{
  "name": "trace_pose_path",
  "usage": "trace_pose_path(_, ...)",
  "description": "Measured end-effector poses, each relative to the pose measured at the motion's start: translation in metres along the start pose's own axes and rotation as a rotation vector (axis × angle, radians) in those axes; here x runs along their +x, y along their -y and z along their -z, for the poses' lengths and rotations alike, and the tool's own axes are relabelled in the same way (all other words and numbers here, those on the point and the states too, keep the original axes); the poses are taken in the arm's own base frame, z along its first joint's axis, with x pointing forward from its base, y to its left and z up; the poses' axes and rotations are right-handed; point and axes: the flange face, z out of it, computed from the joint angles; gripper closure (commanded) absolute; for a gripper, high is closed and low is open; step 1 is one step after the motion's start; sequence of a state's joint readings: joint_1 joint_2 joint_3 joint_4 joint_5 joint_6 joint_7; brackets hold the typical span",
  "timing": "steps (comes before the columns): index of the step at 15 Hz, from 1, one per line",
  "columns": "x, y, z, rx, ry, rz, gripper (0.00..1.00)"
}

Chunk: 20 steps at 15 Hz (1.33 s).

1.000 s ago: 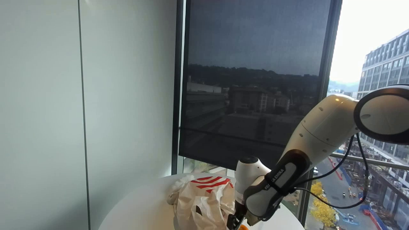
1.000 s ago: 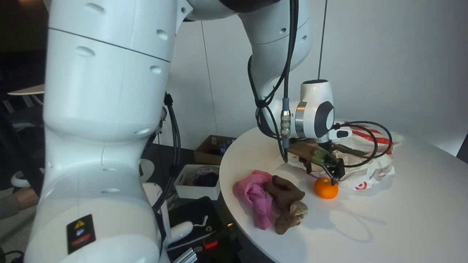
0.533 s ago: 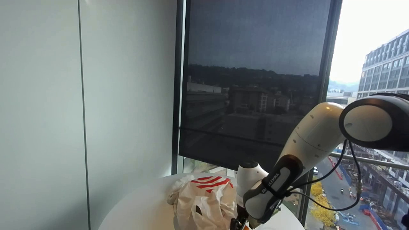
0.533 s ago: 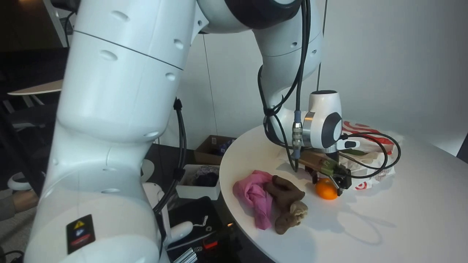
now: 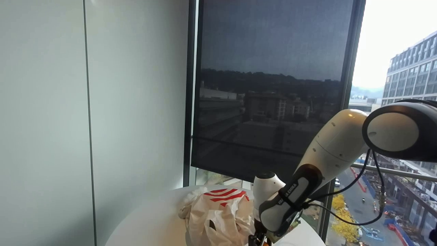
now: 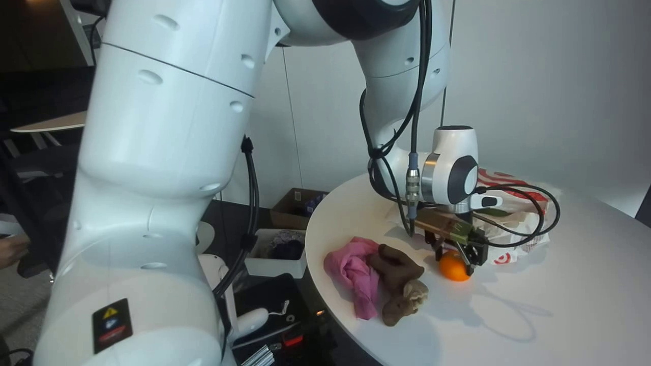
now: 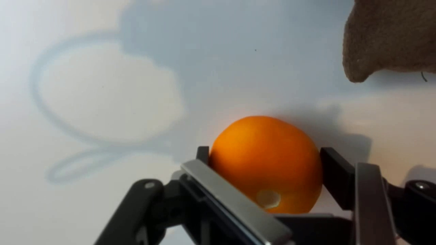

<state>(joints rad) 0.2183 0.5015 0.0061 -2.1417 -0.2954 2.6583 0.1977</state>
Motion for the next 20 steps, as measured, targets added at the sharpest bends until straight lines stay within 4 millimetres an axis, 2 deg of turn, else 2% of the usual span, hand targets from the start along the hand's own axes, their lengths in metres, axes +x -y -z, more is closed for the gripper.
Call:
trace_pose_path(3,-0.014,-0.004,0.017,-0.057,0.139,0.021,0.44)
trace_pose_path(5,-0.022,-0.004,0.042,-0.103,0.195,0.048,0.44)
trace_pose_path(9,-0.016,0.022,0.108,-0.146,0.092,0.129,0.44)
trace_pose_path(12,-0.006,0.047,0.144,-0.161,-0.041,0.183,0.44)
trace_pose_path(15,0.002,0.06,0.151,-0.168,-0.126,0.216,0.44)
trace_pose_path(20,0.014,0.063,0.123,-0.194,-0.178,0.262,0.44)
